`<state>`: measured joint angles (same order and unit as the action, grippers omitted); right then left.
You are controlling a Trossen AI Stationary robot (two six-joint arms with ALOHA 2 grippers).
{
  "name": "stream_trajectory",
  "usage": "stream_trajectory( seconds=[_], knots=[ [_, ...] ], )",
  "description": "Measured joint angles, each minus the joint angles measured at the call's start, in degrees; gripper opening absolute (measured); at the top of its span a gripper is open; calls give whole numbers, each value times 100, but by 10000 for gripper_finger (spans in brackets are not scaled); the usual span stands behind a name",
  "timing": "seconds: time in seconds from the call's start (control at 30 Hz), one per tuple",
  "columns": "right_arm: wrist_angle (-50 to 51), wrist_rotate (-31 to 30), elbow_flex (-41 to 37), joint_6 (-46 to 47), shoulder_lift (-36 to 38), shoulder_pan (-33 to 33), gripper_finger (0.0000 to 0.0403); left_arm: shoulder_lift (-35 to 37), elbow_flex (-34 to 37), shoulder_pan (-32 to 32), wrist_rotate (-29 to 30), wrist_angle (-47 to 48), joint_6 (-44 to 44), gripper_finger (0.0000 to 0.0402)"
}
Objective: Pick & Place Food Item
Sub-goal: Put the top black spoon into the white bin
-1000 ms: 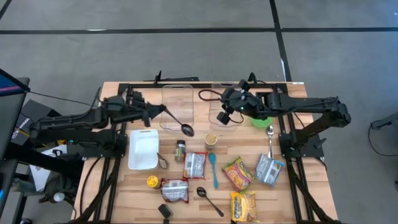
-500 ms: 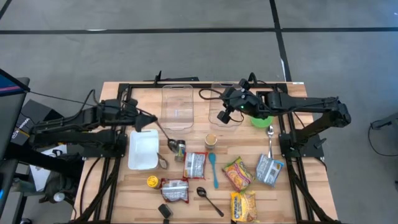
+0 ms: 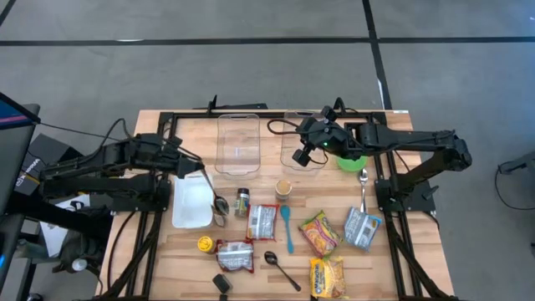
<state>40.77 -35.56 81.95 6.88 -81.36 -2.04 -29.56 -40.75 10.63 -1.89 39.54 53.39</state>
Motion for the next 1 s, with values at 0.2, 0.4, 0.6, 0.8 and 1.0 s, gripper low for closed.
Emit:
stream_trajectory(
  seconds=[0.2,0.4,0.6,0.8,1.0],
  knots=[
    [-1,5,0,1,0,0,3,-2,-446,0,43,792,-66,2],
    [-4,130,0,1,0,0,3,-4,-732,0,449,1816,-49,2],
    [-4,130,0,1,0,0,3,-17,-754,0,886,2171,-65,3],
    [-4,130,0,4,0,0,3,-15,-754,0,1171,2245,-86,4],
    [-4,128,0,8,0,0,3,-15,-754,0,1198,2232,-92,2]
  ],
)
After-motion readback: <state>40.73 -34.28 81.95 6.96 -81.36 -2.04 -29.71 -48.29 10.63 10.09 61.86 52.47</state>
